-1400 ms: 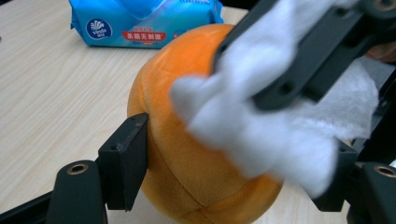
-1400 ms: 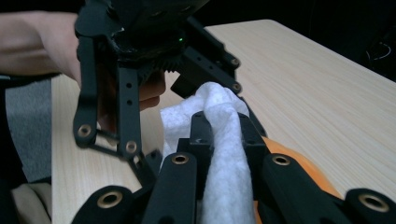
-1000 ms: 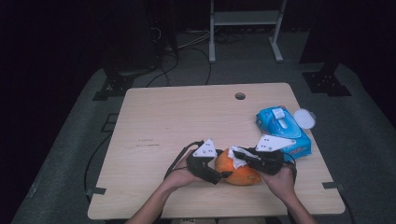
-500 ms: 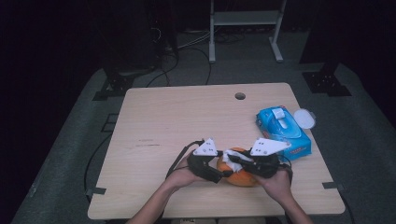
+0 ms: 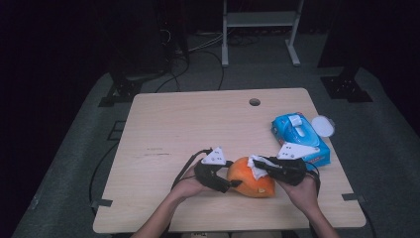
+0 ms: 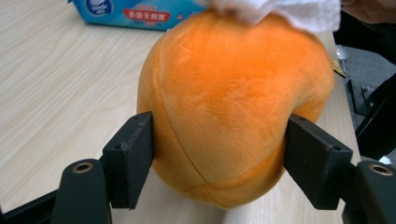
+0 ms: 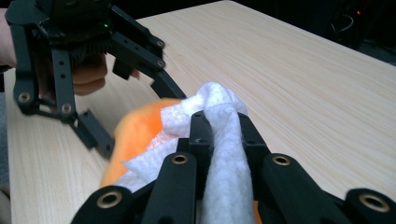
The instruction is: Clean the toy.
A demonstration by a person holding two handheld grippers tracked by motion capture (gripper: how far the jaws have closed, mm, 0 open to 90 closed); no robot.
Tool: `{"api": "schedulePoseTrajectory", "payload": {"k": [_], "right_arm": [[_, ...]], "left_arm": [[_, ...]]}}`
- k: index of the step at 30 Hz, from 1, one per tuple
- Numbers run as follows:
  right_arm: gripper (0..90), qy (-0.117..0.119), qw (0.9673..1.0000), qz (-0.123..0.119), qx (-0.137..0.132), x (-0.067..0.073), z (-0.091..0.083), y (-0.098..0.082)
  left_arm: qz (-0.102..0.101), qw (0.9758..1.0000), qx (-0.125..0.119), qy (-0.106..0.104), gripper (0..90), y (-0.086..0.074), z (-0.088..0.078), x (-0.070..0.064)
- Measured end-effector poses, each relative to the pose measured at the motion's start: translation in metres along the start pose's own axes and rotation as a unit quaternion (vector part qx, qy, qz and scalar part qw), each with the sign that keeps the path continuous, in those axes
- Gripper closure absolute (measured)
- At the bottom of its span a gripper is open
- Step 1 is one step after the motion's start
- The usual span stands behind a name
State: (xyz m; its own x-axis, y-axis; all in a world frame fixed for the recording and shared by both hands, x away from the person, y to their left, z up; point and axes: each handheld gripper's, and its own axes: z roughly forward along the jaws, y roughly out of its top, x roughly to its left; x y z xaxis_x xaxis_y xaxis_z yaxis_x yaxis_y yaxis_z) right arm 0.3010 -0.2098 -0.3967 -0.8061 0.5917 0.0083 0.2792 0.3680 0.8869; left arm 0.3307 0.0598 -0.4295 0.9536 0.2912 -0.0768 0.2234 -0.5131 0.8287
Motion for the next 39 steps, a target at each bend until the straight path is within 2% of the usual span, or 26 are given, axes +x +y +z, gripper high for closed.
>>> {"api": "schedulePoseTrajectory", "payload": {"k": [3,6,7,8,10,12,14,18,22,25,31,34,36,39], "right_arm": [[78.9,0.007,0.9999,0.010,0.000,-0.002,-0.001,-0.004],[79.0,0.009,0.9999,0.008,0.000,0.000,0.003,-0.004],[79.0,0.010,0.9999,0.005,-0.001,0.001,0.005,-0.004],[79.0,0.015,0.9999,0.006,-0.001,0.002,0.007,-0.003],[78.9,0.028,0.9996,0.004,-0.002,0.003,0.013,-0.002],[78.7,0.033,0.9995,-0.003,-0.001,0.007,0.020,0.000],[78.7,0.036,0.9993,-0.008,0.001,0.010,0.026,0.002],[78.7,0.030,0.9995,-0.013,0.004,0.013,0.029,0.003],[78.7,0.023,0.9997,-0.009,0.002,0.011,0.023,0.002],[78.7,0.023,0.9997,0.004,0.003,0.007,0.016,-0.004],[78.7,0.025,0.9993,0.026,0.007,0.004,0.000,-0.012],[78.6,0.024,0.9995,0.021,0.009,0.011,-0.005,-0.014],[78.6,0.021,0.9996,0.015,0.011,0.013,-0.006,-0.014],[78.7,0.027,0.9993,0.024,0.012,0.009,-0.001,-0.014]], "left_arm": [[-0.003,1.0000,-0.002,-0.003,28.1,-0.002,0.000,0.001],[0.005,0.9999,-0.005,-0.008,19.7,0.001,-0.003,0.000],[0.005,0.9998,-0.017,-0.011,17.9,0.002,-0.005,0.000],[0.005,0.9991,-0.039,-0.016,16.9,0.006,-0.007,-0.001],[0.011,0.9983,-0.055,-0.018,16.7,0.010,-0.009,-0.003],[0.018,0.9981,-0.056,-0.016,16.8,0.013,-0.007,-0.006],[0.022,0.9990,-0.037,-0.007,18.7,0.010,-0.001,-0.007],[-0.003,0.9994,-0.035,-0.004,21.6,0.004,0.002,-0.001],[-0.026,0.9991,-0.032,0.007,23.1,0.001,0.003,0.004],[-0.043,0.9985,-0.031,0.012,23.3,-0.001,0.003,0.007],[-0.059,0.9975,-0.028,0.026,23.2,-0.002,0.003,0.010],[-0.069,0.9967,-0.029,0.031,23.2,-0.002,0.002,0.012],[-0.069,0.9968,-0.027,0.030,23.2,-0.001,0.002,0.012],[-0.071,0.9970,-0.019,0.024,22.2,0.002,-0.001,0.010]]}}
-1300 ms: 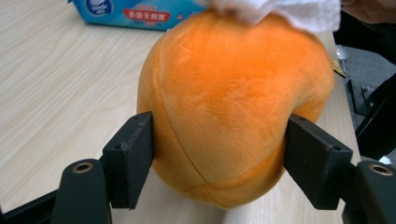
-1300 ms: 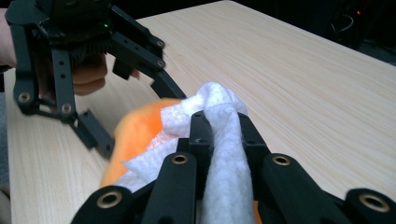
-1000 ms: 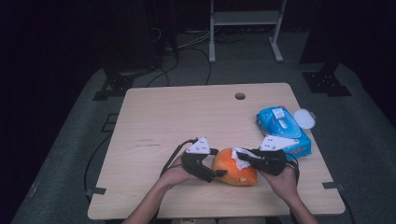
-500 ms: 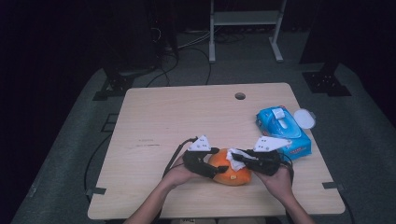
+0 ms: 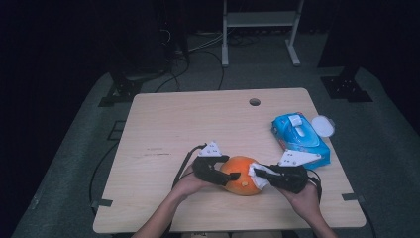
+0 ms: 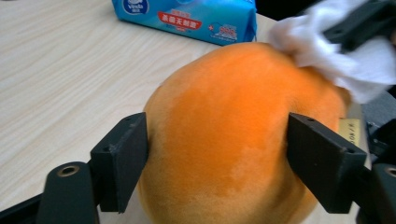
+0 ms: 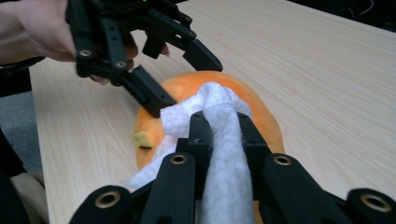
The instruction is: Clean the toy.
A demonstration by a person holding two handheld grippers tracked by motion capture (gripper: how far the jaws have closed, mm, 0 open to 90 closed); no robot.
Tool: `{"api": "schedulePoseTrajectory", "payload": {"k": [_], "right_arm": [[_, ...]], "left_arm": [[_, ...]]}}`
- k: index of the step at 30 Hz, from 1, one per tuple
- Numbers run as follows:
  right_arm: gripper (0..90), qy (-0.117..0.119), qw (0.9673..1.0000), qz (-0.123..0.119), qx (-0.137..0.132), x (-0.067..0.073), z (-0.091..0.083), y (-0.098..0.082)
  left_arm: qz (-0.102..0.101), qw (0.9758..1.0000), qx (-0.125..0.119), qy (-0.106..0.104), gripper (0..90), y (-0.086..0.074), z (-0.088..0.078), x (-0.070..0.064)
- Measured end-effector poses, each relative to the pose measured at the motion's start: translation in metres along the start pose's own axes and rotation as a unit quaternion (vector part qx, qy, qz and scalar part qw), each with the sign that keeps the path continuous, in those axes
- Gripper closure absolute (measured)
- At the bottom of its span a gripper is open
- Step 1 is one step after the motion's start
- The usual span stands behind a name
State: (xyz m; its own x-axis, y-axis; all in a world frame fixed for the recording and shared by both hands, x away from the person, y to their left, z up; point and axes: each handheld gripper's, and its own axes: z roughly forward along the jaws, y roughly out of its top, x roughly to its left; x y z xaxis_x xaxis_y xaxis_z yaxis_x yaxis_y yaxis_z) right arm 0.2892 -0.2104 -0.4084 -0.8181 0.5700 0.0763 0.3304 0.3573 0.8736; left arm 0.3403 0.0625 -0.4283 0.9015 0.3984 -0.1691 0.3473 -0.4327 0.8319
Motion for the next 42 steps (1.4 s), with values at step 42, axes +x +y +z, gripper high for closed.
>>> {"api": "schedulePoseTrajectory", "payload": {"k": [42], "right_arm": [[78.8,-0.014,0.9947,0.080,-0.064,-0.044,0.050,0.001]], "left_arm": [[-0.028,0.9986,-0.040,0.021,32.0,-0.022,-0.013,0.035]]}}
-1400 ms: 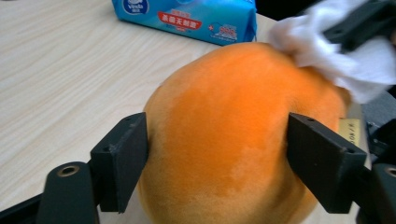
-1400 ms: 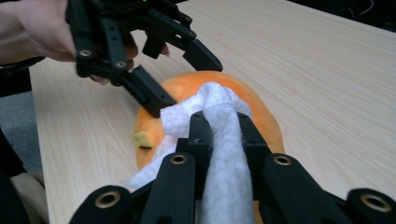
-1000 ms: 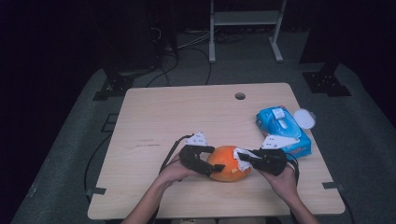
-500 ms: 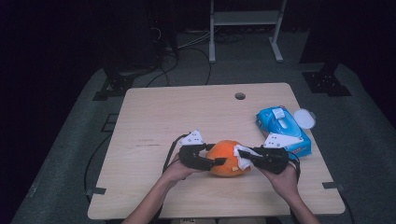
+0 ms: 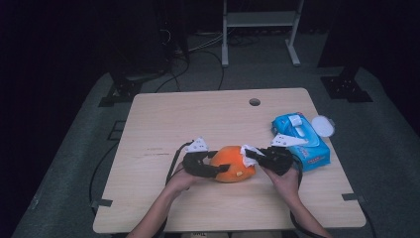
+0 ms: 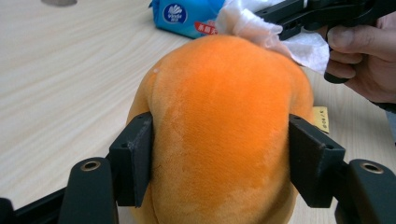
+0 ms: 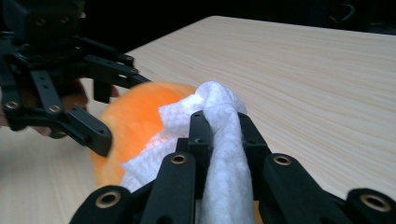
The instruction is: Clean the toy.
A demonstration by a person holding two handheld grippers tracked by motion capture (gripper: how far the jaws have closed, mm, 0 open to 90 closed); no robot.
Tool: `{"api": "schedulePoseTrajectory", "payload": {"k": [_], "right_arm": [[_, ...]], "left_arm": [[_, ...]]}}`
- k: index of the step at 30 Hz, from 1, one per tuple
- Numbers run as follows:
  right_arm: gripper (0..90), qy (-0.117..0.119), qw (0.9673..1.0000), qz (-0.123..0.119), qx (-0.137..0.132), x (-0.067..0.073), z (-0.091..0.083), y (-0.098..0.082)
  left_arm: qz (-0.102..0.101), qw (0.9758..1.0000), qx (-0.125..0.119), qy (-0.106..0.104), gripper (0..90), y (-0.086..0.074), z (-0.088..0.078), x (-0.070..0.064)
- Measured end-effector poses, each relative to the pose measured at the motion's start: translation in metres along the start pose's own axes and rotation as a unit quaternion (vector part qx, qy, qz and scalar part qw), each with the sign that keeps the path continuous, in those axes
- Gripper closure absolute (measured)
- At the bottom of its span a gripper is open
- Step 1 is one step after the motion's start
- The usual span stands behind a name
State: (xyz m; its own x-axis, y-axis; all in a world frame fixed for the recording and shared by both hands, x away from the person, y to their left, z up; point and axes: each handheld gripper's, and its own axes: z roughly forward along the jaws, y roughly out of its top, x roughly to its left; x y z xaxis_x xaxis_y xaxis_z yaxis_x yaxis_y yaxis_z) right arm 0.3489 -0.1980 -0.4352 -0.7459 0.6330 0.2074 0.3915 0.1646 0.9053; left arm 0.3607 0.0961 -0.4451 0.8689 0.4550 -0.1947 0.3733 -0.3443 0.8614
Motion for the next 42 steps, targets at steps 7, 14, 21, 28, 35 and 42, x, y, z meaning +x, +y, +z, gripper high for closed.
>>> {"api": "schedulePoseTrajectory", "payload": {"k": [7,14,21,28,35,42], "right_arm": [[78.9,-0.010,0.9999,0.006,0.012,0.001,-0.008,-0.009],[78.9,0.010,0.9993,-0.037,-0.002,0.021,-0.006,0.001],[79.0,-0.012,0.9998,-0.004,0.017,0.004,-0.007,-0.006],[79.0,0.000,1.0000,-0.006,-0.001,0.009,-0.009,0.000],[78.7,0.019,0.9993,-0.031,0.008,0.020,-0.006,0.003],[77.9,0.036,0.9990,-0.021,0.016,0.011,-0.008,0.001]], "left_arm": [[-0.004,1.0000,0.004,-0.001,29.9,-0.004,-0.002,0.000],[-0.008,1.0000,0.004,-0.001,29.7,-0.004,-0.002,0.002],[0.022,0.9997,0.008,-0.008,28.6,-0.004,-0.001,-0.007],[0.064,0.9977,0.022,-0.004,25.0,-0.001,0.002,-0.024],[0.055,0.9983,0.014,-0.016,13.0,0.006,-0.003,-0.022],[0.019,0.9993,0.014,-0.027,13.0,0.000,0.001,-0.011]]}}
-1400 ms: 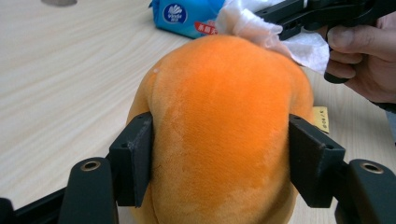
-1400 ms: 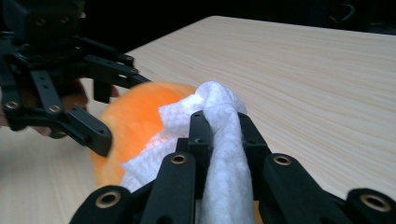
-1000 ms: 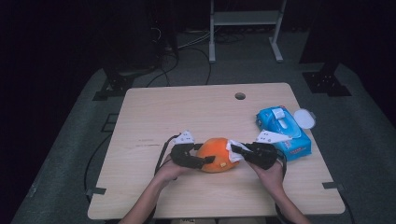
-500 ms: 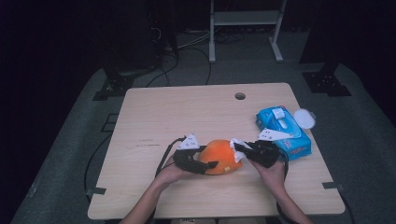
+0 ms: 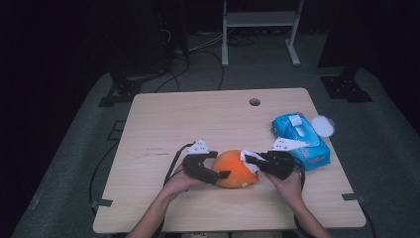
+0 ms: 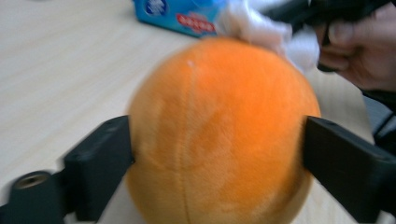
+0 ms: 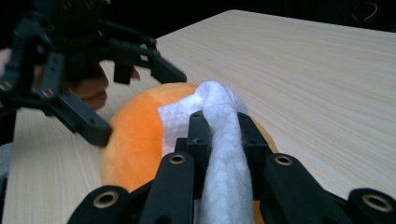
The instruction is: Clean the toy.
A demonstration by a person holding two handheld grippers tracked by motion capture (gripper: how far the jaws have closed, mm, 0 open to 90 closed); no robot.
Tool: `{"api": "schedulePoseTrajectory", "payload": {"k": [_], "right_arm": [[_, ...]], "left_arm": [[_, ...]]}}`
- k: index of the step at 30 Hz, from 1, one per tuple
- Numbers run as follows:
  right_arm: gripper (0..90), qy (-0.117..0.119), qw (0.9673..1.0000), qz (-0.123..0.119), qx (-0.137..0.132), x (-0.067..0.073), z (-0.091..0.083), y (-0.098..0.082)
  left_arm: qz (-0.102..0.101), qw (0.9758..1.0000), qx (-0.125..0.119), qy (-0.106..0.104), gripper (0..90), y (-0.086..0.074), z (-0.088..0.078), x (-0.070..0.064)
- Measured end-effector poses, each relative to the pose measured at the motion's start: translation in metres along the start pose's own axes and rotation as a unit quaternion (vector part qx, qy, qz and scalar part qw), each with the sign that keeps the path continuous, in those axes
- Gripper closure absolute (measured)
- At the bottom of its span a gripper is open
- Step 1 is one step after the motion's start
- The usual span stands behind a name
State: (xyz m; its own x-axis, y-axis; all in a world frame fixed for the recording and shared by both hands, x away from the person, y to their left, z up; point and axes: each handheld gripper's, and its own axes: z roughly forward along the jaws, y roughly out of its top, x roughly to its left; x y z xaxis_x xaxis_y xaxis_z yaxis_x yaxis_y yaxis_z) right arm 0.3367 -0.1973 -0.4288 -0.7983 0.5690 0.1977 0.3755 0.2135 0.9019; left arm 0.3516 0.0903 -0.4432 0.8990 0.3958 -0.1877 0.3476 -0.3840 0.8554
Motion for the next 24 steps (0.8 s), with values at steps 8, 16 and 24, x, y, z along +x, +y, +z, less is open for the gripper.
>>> {"api": "schedulePoseTrajectory", "payload": {"k": [8,16,24], "right_arm": [[78.5,0.030,0.9984,-0.048,-0.002,0.029,0.007,0.013],[78.5,-0.007,0.9978,-0.062,0.020,0.026,0.005,0.010],[78.5,-0.002,0.9972,-0.073,0.020,0.033,0.006,0.010]], "left_arm": [[0.093,0.9946,0.033,0.032,22.3,0.014,0.007,-0.032],[0.082,0.9957,0.030,0.033,21.6,0.012,0.006,-0.029],[0.091,0.9945,0.038,0.036,20.8,0.014,0.008,-0.031]]}}
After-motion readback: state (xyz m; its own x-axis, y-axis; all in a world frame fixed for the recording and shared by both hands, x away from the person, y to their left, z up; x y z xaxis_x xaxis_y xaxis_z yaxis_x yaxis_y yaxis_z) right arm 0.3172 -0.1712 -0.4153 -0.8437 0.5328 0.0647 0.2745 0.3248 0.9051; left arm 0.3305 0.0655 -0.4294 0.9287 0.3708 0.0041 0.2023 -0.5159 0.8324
